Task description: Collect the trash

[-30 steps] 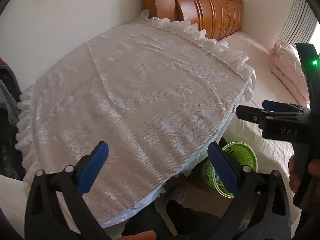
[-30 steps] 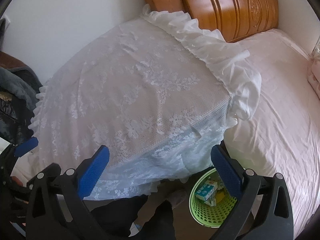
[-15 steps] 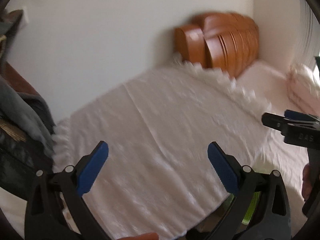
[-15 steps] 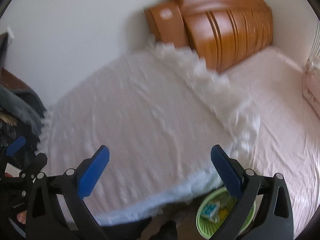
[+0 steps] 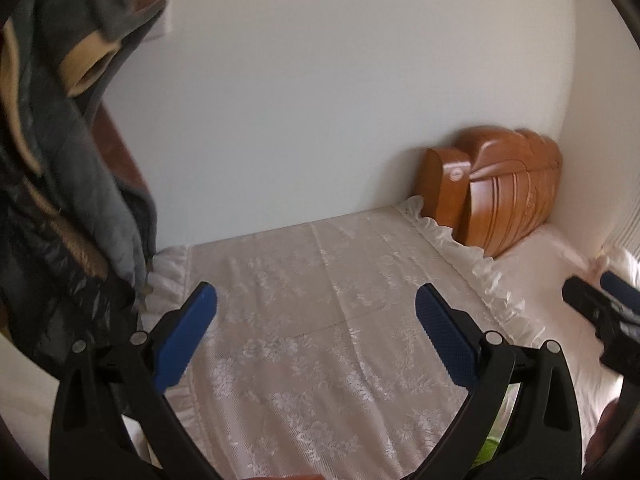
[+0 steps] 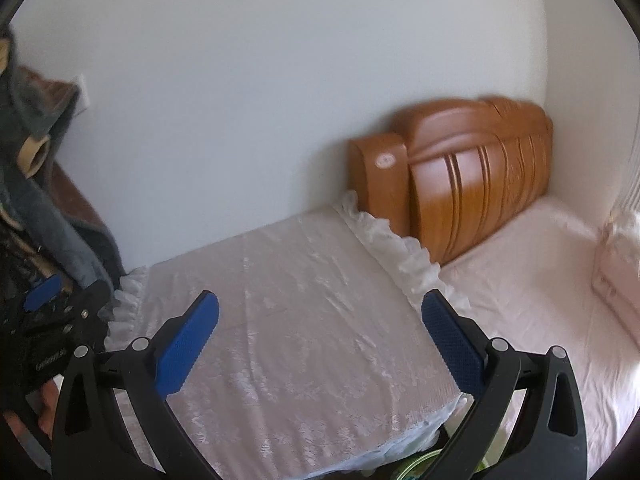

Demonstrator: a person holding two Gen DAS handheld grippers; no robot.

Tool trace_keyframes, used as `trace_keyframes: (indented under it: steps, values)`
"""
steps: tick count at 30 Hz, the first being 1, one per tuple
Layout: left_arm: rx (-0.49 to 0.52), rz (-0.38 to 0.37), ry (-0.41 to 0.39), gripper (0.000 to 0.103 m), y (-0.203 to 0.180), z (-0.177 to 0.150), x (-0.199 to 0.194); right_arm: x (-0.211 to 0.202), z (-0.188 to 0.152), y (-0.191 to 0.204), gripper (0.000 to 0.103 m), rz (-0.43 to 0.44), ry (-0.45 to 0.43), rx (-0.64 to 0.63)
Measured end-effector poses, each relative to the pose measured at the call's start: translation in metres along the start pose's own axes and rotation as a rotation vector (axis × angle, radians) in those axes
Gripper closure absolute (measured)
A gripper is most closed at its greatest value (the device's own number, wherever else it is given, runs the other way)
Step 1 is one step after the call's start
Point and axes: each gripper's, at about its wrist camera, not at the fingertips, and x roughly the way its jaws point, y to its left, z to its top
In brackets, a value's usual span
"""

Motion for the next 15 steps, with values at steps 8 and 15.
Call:
trace_keyframes:
  steps: [8, 15]
  values:
    - [-0.054, 0.017, 0.061, 0.008, 0.027, -0.003, 0.019, 0.010, 0.004, 0.032, 0.002, 0.067, 0.057, -0.033]
    - [-0.070, 0.038, 0.097, 0.008, 0.039, -0.006, 0.032, 0.017, -0.003, 0.053, 0.002, 0.062, 0.086, -0.059]
